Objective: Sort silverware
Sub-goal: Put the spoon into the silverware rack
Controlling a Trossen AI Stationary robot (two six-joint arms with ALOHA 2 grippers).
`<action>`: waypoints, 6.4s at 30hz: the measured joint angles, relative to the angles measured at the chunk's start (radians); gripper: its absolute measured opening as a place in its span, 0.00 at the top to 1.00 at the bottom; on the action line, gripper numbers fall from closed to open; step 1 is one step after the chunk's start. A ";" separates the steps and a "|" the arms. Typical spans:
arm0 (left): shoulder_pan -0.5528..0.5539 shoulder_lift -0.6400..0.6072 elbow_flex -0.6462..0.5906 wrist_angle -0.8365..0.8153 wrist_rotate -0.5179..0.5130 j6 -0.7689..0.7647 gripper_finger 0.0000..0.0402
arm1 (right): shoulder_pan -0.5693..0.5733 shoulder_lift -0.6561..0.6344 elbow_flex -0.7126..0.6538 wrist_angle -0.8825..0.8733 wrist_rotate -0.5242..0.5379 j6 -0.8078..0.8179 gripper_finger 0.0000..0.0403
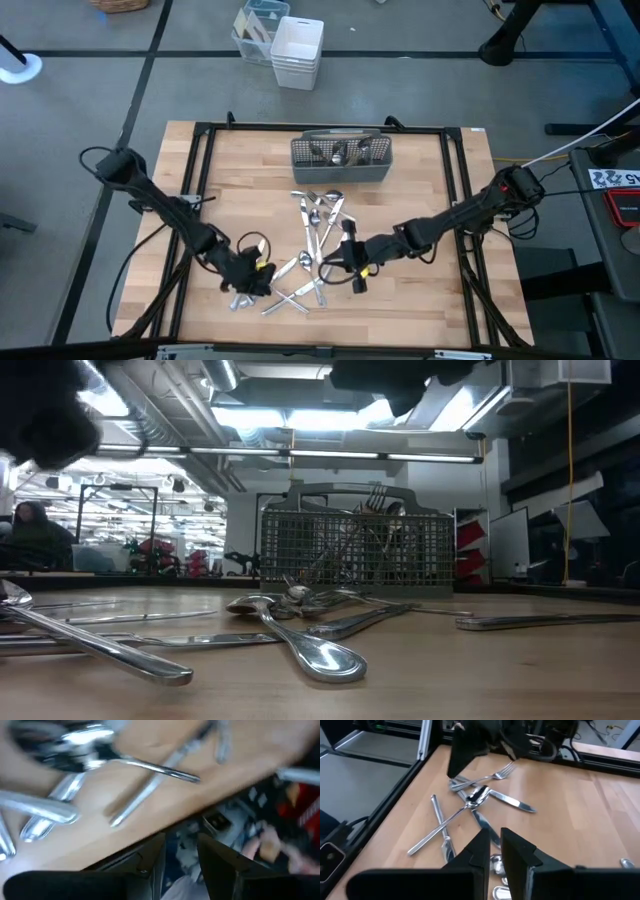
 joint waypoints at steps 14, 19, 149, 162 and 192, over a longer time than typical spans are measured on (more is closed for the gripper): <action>0.041 0.187 0.013 0.102 0.006 -0.269 0.73 | 0.003 0.000 0.000 -0.003 -0.005 0.001 0.88; 0.055 0.202 0.019 0.096 0.020 -0.269 0.73 | 0.003 0.000 0.000 -0.003 -0.005 0.001 0.88; 0.036 0.455 0.432 -0.560 -0.274 -0.399 0.73 | 0.003 0.001 0.000 -0.022 -0.006 0.001 0.88; 0.042 0.454 0.409 -0.554 -0.274 -0.344 0.73 | 0.003 0.001 0.000 -0.023 -0.006 0.001 0.88; 0.057 0.455 0.408 -0.555 -0.257 -0.237 0.73 | 0.003 0.001 0.000 -0.030 -0.006 0.001 0.88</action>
